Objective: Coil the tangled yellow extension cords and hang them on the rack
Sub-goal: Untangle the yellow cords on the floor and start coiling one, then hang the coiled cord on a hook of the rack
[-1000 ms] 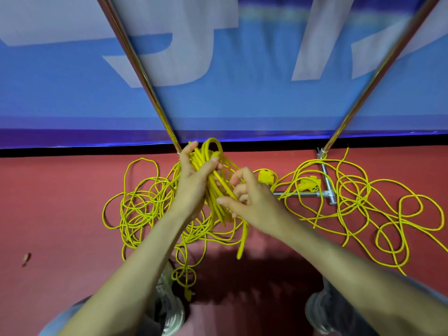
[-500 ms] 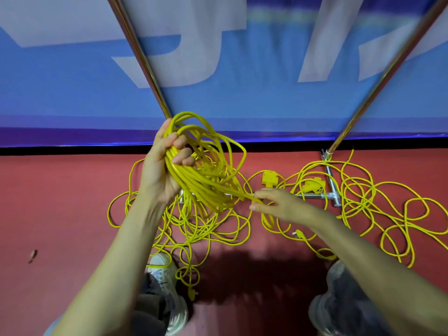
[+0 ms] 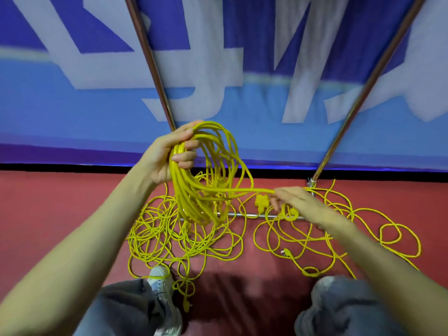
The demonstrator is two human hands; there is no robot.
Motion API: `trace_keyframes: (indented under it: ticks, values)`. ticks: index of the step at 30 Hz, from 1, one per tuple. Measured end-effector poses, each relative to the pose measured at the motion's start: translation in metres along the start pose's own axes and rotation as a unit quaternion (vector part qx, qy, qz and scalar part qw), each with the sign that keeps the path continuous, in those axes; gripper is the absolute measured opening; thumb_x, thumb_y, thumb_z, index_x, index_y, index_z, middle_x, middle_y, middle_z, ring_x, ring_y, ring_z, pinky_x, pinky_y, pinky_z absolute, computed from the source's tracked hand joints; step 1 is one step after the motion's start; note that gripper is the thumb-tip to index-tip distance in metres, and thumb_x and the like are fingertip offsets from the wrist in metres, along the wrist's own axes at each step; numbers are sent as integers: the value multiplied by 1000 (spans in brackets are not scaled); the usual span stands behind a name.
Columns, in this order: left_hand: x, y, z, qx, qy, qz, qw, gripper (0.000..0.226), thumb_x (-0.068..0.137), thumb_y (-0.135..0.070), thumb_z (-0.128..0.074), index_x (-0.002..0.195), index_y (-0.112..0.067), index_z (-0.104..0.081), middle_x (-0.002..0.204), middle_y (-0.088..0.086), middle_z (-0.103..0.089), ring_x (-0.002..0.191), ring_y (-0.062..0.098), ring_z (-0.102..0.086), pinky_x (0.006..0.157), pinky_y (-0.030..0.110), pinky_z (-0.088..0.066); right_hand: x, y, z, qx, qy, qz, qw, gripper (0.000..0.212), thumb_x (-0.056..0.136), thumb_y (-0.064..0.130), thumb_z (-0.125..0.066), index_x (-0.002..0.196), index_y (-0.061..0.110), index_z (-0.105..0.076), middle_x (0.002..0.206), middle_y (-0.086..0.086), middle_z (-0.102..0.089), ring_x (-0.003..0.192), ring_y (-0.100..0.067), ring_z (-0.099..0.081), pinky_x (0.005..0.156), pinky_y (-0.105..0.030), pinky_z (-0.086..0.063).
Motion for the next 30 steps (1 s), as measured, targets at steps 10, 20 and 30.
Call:
trace_keyframes:
  ticks: [10, 20, 30]
  values:
    - [-41, -124, -67, -112, 109, -51, 986, 31, 102, -16, -45, 92, 9, -61, 77, 17, -59, 48, 17, -44, 54, 33, -50, -11, 145, 90, 286, -66, 90, 952, 81, 45, 89, -60, 67, 12, -66, 59, -6, -52, 49, -12, -41, 51, -21, -34]
    - [-107, -230, -134, -124, 244, -113, 955, 31, 104, -20, -41, 94, 7, -53, 68, 5, -37, 54, 16, -41, 53, 31, -40, -4, 105, 86, -275, 30, -66, 959, 25, 93, 22, -59, 70, 29, -49, 74, 6, -57, 69, -6, -52, 65, -14, -39]
    - [-145, -235, -154, -57, 348, -62, 934, 31, 105, -19, -36, 105, 9, -49, 80, 8, -37, 43, 2, -27, 54, 27, -43, -2, 41, 117, -187, -69, -273, 941, 39, 93, 28, -56, 57, 15, -48, 42, 4, -52, 36, -7, -46, 43, -17, -36]
Point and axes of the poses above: each hand's wrist, its own x-axis towards the middle knuckle, its own z-axis out of the back of the hand, y = z × x, the point moved 9 cm from there along x, towards the middle knuckle
